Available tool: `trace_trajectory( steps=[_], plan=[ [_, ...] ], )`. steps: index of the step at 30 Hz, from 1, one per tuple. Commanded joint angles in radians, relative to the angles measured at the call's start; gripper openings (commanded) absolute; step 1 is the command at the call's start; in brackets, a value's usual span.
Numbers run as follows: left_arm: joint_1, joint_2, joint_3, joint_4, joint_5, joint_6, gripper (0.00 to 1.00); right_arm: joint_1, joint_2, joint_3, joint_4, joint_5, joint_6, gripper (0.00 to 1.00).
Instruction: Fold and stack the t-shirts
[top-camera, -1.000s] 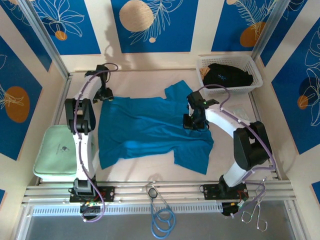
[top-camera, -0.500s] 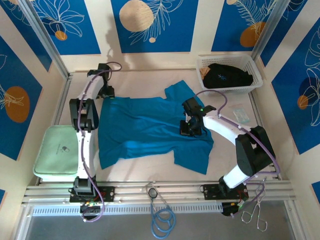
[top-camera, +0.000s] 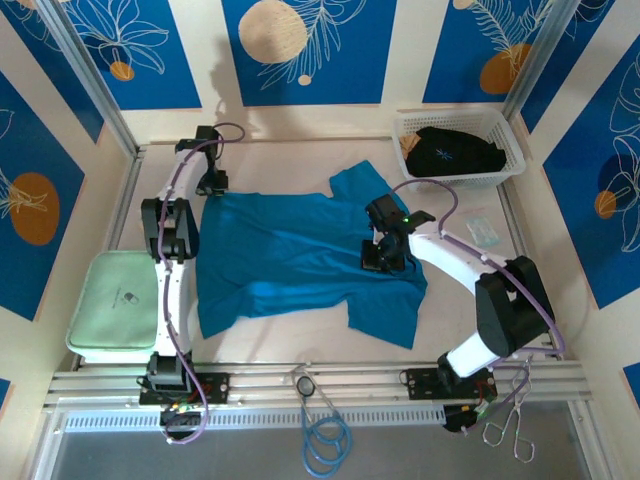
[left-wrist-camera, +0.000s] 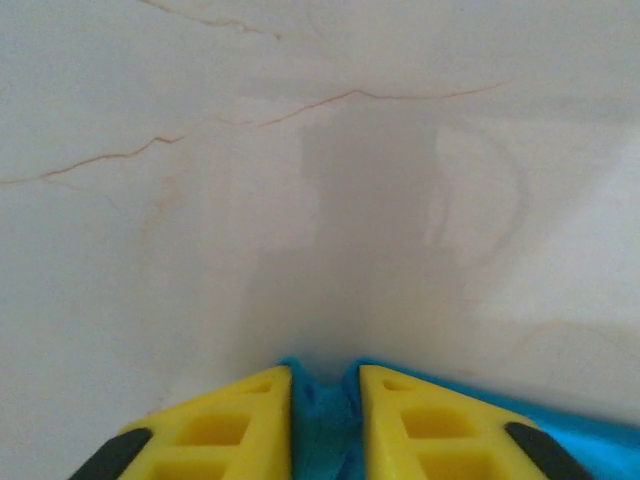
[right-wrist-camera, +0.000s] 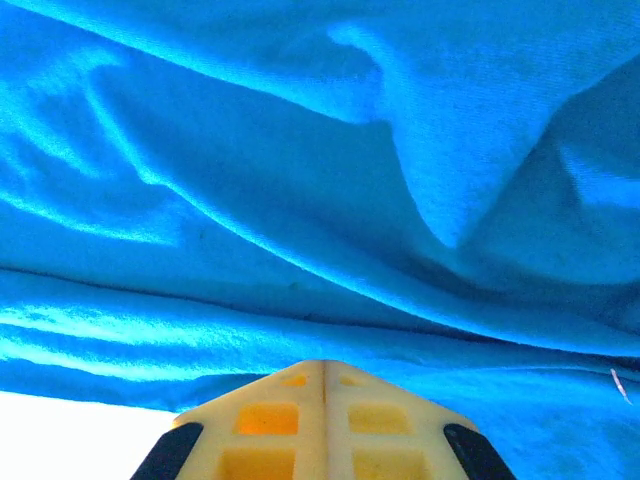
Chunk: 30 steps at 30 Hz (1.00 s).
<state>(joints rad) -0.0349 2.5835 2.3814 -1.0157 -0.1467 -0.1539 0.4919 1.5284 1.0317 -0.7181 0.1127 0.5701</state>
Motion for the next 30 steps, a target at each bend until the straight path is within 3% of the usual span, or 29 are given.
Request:
trace_trajectory(
  steps=[1, 4, 9, 16, 20, 22, 27, 30],
  plan=[
    [0.013, 0.031, -0.035, -0.063, 0.015, -0.005, 0.09, 0.007, -0.042, -0.004, -0.033, 0.010, 0.006, 0.04],
    [0.012, -0.026, -0.099, -0.030, 0.008, -0.017, 0.00, -0.012, -0.059, -0.002, -0.031, -0.001, -0.006, 0.03],
    [0.010, -0.186, -0.203, -0.003, -0.017, -0.102, 0.00, -0.114, -0.031, 0.030, 0.003, -0.062, -0.054, 0.04],
    [0.006, -0.460, -0.465, 0.079, 0.001, -0.237, 0.00, -0.196, 0.216, 0.296, -0.003, -0.046, -0.171, 0.27],
    [0.004, -0.569, -0.637, 0.165, 0.063, -0.297, 0.00, -0.217, 0.408, 0.495, -0.020, -0.032, -0.198, 0.55],
    [0.002, -0.599, -0.693, 0.198, 0.082, -0.311, 0.00, -0.224, 0.508, 0.609, -0.058, -0.025, -0.200, 0.64],
    [-0.012, -0.631, -0.774, 0.244, 0.109, -0.325, 0.00, -0.225, 0.744, 0.883, -0.181, 0.047, -0.194, 0.66],
    [-0.018, -0.638, -0.810, 0.270, 0.160, -0.330, 0.00, -0.230, 0.831, 0.978, -0.228, 0.087, -0.176, 0.61]
  ],
)
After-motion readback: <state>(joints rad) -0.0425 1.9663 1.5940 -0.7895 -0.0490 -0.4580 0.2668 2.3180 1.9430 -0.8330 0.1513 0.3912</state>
